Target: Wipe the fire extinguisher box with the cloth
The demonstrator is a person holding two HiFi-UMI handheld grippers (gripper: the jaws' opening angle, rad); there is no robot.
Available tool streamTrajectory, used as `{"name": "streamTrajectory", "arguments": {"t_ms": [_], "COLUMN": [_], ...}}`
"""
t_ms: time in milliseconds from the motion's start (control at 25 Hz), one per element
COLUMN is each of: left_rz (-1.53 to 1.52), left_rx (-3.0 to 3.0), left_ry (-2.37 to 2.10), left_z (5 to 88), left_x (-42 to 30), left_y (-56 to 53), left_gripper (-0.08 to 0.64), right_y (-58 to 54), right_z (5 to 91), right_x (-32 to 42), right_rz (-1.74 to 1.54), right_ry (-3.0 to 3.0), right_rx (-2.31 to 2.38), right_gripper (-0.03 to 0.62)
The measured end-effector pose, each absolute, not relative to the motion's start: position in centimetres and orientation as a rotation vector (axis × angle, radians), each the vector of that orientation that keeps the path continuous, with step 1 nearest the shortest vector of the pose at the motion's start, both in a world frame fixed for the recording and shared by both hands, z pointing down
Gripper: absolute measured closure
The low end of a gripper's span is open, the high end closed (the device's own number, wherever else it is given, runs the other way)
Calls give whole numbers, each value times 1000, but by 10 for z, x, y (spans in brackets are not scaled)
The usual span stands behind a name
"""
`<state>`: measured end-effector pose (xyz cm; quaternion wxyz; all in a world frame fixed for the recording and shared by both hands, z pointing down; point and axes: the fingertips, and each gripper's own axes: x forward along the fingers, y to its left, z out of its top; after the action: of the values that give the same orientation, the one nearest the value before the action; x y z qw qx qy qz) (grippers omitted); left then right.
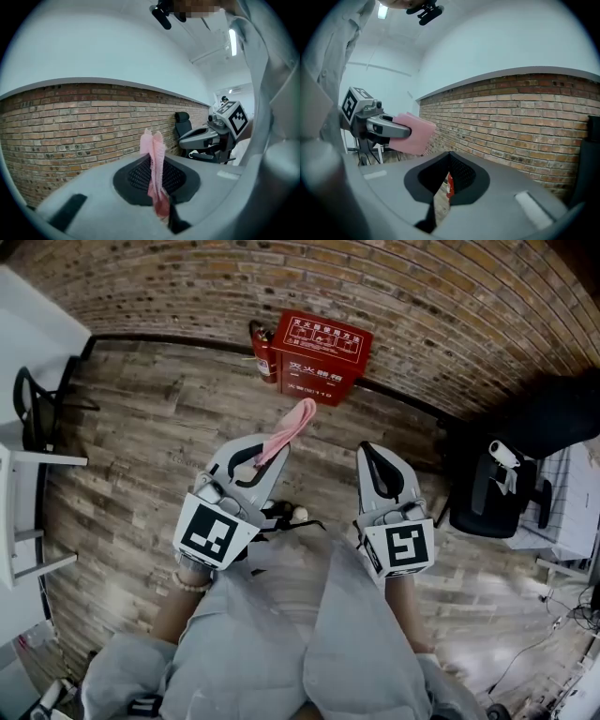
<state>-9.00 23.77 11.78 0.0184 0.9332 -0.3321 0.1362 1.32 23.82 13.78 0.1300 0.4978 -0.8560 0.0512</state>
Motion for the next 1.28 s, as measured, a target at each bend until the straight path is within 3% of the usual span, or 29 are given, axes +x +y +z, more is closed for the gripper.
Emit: {"name": "streamTrajectory", "arguments": {"t_ms": [560,1280], "left_rz": [434,415], "left_rx": [2829,2903], "left_ry": [-1055,-886], "left_z": [139,145], "left_x": [-74,-84], "left_y": [253,102], "left_gripper": [549,549], "right_y": [247,113], "right_z": [156,155], "right_x": [27,9], "right_rz": [178,232], "right_ry": [-2495,-2391], "right_rx": [1397,1507], "right_gripper": [584,584]}}
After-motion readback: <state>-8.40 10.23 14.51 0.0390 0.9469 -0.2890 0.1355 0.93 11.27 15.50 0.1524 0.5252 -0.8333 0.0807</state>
